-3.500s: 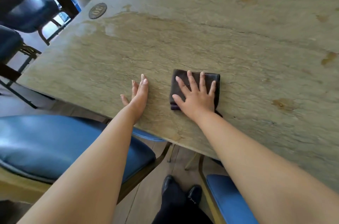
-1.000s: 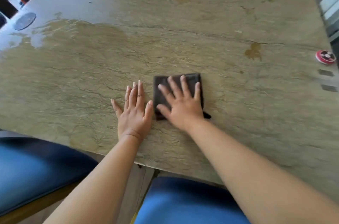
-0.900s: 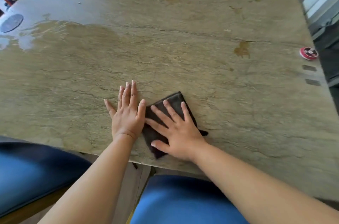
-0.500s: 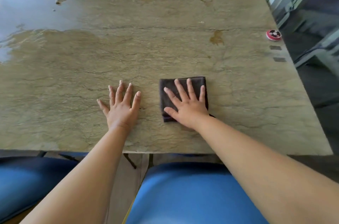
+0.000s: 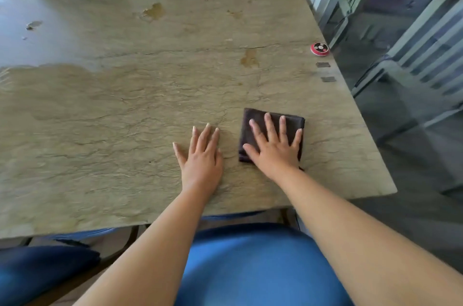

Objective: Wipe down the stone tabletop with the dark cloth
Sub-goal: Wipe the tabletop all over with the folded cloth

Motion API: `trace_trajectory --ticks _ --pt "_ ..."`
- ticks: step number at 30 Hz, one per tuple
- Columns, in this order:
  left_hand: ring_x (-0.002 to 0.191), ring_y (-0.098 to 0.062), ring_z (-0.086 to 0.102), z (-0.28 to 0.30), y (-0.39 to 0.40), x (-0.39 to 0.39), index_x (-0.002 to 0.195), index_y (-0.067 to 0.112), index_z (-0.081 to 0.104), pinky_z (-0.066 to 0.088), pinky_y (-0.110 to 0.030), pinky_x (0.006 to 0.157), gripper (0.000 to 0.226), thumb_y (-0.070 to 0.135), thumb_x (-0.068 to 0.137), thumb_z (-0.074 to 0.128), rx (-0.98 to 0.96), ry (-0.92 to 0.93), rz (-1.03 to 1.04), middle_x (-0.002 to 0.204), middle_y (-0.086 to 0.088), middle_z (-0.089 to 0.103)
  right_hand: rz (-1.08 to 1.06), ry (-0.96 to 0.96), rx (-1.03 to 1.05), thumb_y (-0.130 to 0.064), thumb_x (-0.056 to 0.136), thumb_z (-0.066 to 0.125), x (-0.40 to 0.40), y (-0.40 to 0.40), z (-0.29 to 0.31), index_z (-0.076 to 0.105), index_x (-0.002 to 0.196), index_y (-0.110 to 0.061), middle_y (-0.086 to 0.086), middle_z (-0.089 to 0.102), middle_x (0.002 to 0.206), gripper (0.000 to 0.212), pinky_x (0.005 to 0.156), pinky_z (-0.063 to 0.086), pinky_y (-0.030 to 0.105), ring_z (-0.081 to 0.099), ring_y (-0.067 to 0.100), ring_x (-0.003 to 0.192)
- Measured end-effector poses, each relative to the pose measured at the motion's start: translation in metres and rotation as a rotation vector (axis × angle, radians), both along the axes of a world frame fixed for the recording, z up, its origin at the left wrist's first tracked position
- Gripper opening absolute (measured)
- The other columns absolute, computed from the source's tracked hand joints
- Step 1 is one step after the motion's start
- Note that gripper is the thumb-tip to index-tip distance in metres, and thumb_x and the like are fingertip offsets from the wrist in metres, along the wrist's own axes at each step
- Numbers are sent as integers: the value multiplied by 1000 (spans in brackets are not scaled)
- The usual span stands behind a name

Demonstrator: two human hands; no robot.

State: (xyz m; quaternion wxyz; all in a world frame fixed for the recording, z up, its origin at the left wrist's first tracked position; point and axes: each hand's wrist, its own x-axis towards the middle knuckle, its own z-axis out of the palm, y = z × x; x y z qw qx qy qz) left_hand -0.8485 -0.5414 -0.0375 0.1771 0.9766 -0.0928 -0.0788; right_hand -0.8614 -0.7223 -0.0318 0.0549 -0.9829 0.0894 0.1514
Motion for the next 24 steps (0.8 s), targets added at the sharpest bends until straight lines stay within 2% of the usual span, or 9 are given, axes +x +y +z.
trace_trajectory --ticks 2,4,6,8,11,15,18,20,24 --pt "147 -6 -11 1 -6 6 151 39 18 -13 -62 113 52 35 100 27 -7 3 36 160 17 7 245 -46 24 -70 90 13 -29 0 -1 -14 146 -48 -8 -25 157 66 109 -11 67 -27 29 143" --pt "148 -7 -10 2 -15 15 149 41 20 -13 -64 112 51 36 100 27 4 10 81 160 16 8 577 -106 41 -70 90 19 -59 -24 -2 -5 148 -48 -8 -13 161 66 111 -8 65 -19 29 146" --pt "148 -10 -8 4 -24 25 148 44 22 -13 -64 112 50 39 99 27 25 13 124 161 15 8 756 -128 55 -71 89 24 -63 -61 -4 3 148 -49 -10 -4 161 66 113 -7 60 -9 26 148" --pt "149 -11 -7 4 -32 34 147 47 21 -12 -62 113 50 42 97 27 60 4 161 161 12 7 689 -124 47 -74 88 20 -42 -86 -7 5 147 -52 -12 -2 161 65 114 -4 61 -8 23 148" --pt "148 -7 -12 2 -38 38 148 50 12 -15 -63 111 57 50 92 23 108 -5 238 162 12 -2 355 -143 10 -78 82 4 15 -92 -6 -2 145 -53 -13 -9 160 68 113 1 64 -12 22 148" --pt "147 -6 -16 -3 -42 41 151 44 4 -11 -66 111 63 53 91 22 133 -15 282 162 11 -8 -13 -101 -20 -74 87 13 100 -64 -9 -6 148 -46 -6 -18 160 70 109 -15 65 -22 28 145" --pt "146 -5 -18 -6 -41 44 152 41 0 -11 -66 111 66 54 91 22 141 -31 277 161 12 -10 -62 -68 18 -70 90 14 152 -21 -8 -5 150 -41 0 -18 160 70 105 -17 69 -25 35 143" --pt "145 -4 -20 -8 -40 45 153 32 -5 -11 -64 113 72 55 91 22 139 -31 294 161 12 -14 100 -65 28 -70 90 15 166 4 -7 -4 149 -43 -2 -18 160 68 105 -18 68 -25 34 143" --pt "145 -14 -26 -9 -39 44 152 25 -16 -8 -58 116 83 65 87 17 176 -12 348 160 0 -22 761 -153 62 -72 87 17 172 -17 -8 3 147 -52 -13 -5 161 65 114 -9 59 -11 21 148"
